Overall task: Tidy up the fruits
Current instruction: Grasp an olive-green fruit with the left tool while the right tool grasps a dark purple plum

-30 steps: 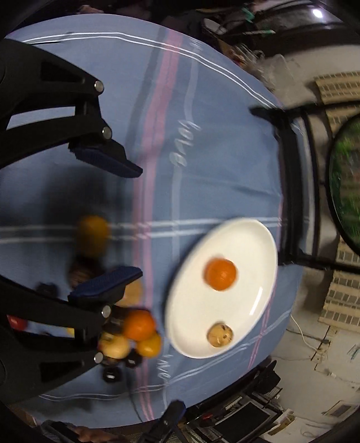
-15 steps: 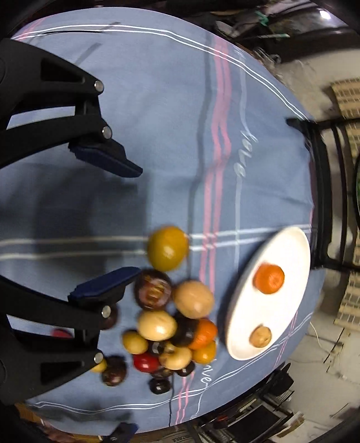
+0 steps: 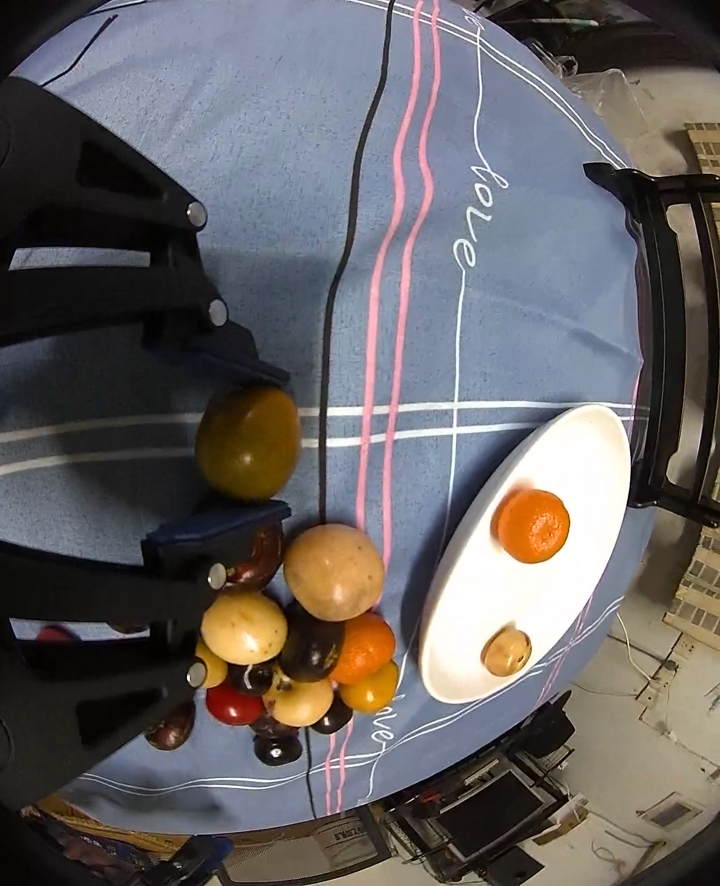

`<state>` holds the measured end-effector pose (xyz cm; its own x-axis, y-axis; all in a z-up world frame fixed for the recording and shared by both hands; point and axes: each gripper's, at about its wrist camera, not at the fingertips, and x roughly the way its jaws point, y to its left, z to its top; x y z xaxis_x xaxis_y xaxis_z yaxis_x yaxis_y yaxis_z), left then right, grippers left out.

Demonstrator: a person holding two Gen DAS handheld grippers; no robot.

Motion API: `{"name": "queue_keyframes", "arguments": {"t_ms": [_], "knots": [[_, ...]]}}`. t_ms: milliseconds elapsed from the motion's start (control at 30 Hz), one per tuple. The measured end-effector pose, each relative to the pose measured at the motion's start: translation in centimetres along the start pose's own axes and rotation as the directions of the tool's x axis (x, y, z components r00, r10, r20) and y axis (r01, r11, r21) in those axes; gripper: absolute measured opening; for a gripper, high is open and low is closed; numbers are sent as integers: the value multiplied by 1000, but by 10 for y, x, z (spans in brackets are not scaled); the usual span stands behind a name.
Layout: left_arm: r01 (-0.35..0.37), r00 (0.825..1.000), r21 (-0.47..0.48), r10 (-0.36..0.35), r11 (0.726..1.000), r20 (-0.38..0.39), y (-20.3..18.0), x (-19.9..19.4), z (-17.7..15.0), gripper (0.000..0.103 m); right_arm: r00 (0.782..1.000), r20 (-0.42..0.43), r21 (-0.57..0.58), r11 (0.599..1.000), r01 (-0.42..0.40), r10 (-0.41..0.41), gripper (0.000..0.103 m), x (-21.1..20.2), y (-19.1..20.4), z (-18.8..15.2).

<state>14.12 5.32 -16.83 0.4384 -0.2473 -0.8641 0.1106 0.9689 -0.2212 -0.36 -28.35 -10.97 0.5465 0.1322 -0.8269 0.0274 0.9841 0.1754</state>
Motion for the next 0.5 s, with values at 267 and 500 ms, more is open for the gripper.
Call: {"name": "queue_keyframes", "arguments": {"t_ms": [267, 500], "knots": [[-32, 999, 2, 32, 999, 3, 1, -27, -27, 42, 995, -20, -80, 992, -99, 97, 63, 24, 25, 17], [-72, 997, -12, 72, 997, -6, 3, -55, -65, 42, 992, -69, -167, 979, -115, 105, 50, 78, 50, 42]]}}
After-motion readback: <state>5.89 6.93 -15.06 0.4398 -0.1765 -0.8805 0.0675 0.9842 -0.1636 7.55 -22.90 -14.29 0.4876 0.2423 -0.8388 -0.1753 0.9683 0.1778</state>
